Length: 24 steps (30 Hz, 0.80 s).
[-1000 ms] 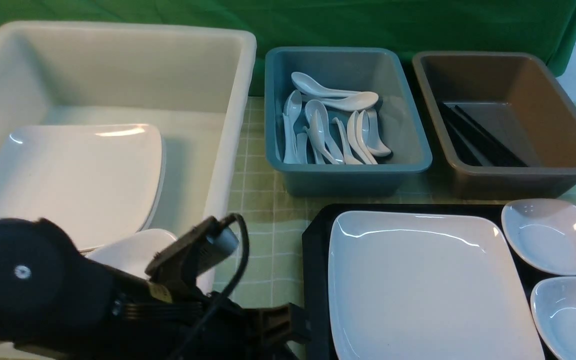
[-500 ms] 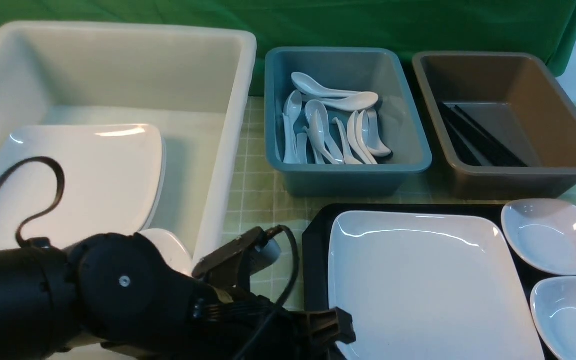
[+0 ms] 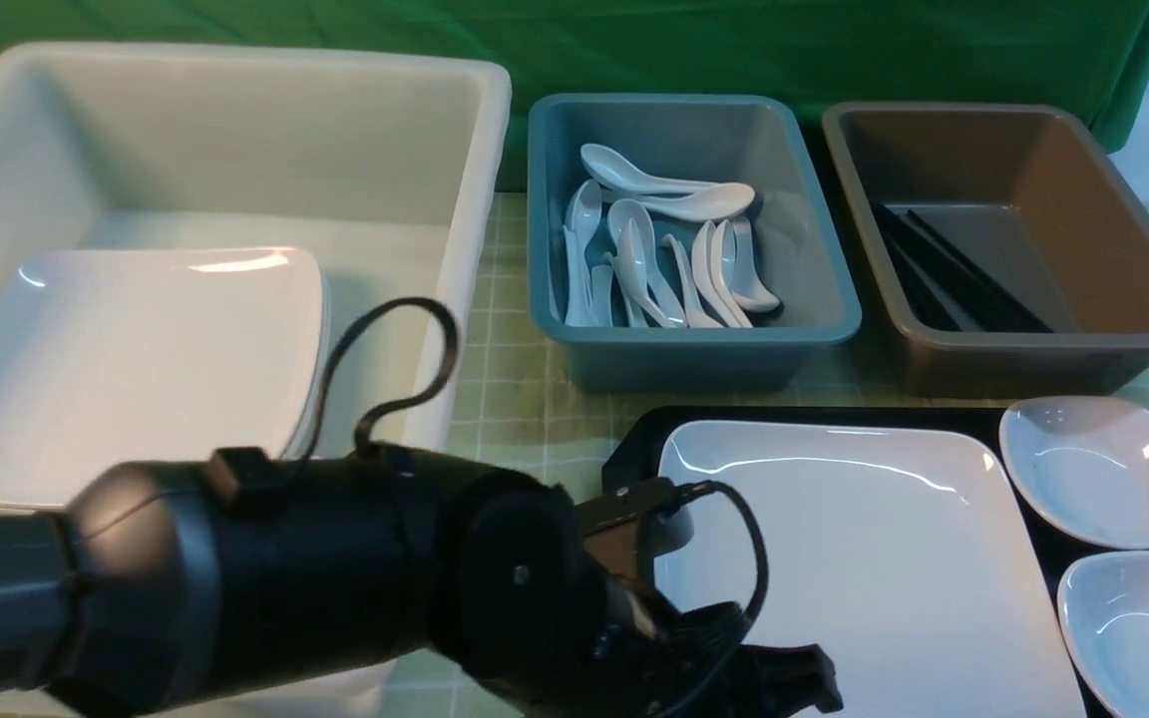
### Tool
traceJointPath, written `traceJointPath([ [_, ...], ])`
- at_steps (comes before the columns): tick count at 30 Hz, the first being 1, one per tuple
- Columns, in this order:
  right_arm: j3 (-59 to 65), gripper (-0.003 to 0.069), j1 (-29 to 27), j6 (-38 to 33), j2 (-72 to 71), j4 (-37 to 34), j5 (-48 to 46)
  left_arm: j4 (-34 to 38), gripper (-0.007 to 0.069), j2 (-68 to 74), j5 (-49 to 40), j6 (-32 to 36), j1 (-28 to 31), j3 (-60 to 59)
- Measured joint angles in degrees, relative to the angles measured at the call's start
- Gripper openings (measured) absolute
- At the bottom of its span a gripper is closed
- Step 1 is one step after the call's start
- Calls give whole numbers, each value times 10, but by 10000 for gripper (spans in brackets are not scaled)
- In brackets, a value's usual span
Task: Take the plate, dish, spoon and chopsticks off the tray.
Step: Use the left arm to grab a plate from the dinner plate
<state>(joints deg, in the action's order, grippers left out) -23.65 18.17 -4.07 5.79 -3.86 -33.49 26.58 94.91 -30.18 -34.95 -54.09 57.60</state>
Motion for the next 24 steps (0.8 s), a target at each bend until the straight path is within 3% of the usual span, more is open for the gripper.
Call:
traceJointPath([
  [10, 0, 136, 0, 0, 0, 0, 0, -68, 312, 21, -27, -108, -1, 26],
  [16, 0, 137, 0, 0, 0, 0, 0, -126, 307, 21, -10, -210, -21, 26],
  [24, 0, 144, 0, 1, 0, 0, 0, -122, 307, 21, 14, -261, -25, 26],
])
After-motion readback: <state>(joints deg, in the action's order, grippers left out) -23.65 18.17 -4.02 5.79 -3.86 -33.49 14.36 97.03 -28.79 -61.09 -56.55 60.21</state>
